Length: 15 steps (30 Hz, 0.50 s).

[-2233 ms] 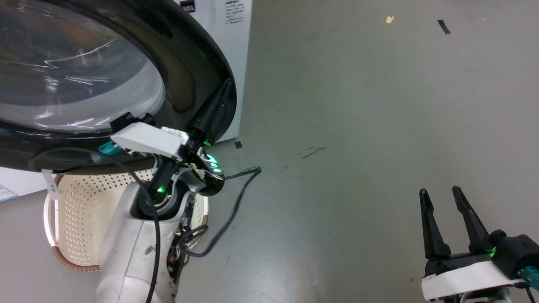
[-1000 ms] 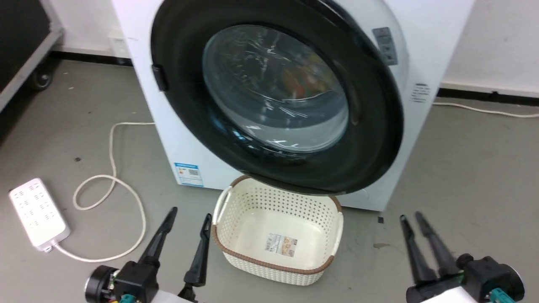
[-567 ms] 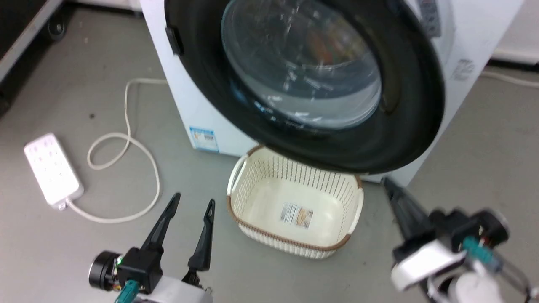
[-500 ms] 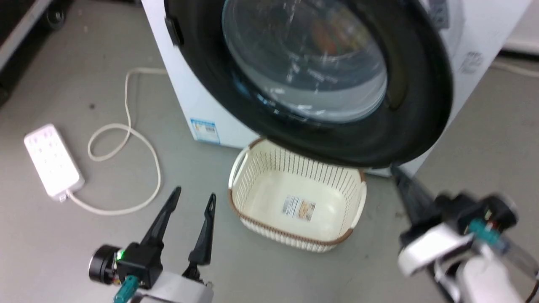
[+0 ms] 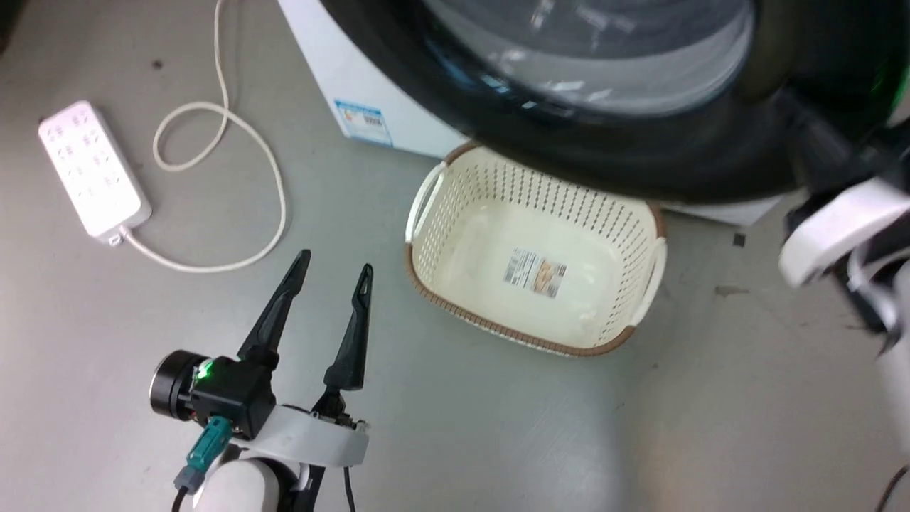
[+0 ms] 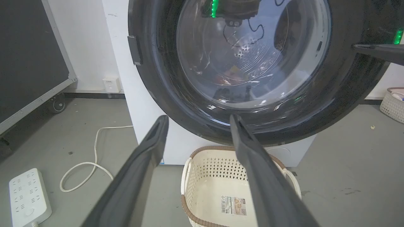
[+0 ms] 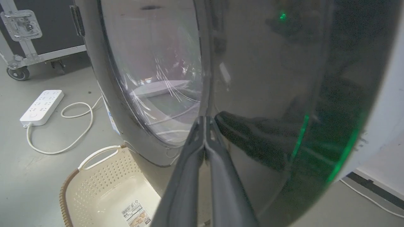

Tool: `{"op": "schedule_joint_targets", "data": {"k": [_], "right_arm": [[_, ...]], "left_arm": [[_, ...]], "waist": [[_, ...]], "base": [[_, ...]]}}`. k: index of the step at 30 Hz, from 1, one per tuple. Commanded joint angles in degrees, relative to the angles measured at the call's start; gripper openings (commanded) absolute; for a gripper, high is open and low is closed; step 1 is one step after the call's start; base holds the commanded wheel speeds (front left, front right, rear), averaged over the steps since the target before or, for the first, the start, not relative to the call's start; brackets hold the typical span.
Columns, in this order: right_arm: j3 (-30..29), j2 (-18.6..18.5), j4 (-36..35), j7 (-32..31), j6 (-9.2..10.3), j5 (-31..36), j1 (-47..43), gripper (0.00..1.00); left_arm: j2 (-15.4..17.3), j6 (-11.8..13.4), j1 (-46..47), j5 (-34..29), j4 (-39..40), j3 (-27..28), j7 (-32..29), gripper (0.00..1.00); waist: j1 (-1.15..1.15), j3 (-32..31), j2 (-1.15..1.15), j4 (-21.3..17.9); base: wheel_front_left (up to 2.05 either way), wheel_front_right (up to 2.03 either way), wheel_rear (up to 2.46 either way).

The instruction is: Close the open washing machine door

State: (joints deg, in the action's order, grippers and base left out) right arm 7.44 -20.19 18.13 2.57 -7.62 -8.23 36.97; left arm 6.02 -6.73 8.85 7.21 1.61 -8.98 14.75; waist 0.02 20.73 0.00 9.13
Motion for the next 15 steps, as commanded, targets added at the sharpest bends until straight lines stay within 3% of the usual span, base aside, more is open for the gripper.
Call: {"op": "schedule_joint_targets", "data": {"k": [1,7,15], "right_arm": [[-0.8,-1.0,0.7,-0.2,0.13,-0.5,1.8,0.00],[-4.7,-2.6,5.7,-1.7,0.13,0.0,9.6,0.00],[-10.9,-1.2,11.5,-1.3,0.13,2.8,15.2,0.00]], "left_arm": [[-0.3,-0.3,0.9,-0.2,0.3,0.1,0.2,1.00],[-0.9,-0.5,2.4,-0.2,0.3,0.2,0.2,1.00],[-1.4,-0.7,3.0,-0.4,-0.2,0.2,0.2,1.00]], "waist": [[-0.02,1.3,0.00,0.8],[-0.02,3.4,0.00,2.1],[-0.02,3.8,0.00,3.1]], "base": [[0.00,0.00,0.00],[0.00,0.00,0.00],[0.00,0.00,0.00]]}}
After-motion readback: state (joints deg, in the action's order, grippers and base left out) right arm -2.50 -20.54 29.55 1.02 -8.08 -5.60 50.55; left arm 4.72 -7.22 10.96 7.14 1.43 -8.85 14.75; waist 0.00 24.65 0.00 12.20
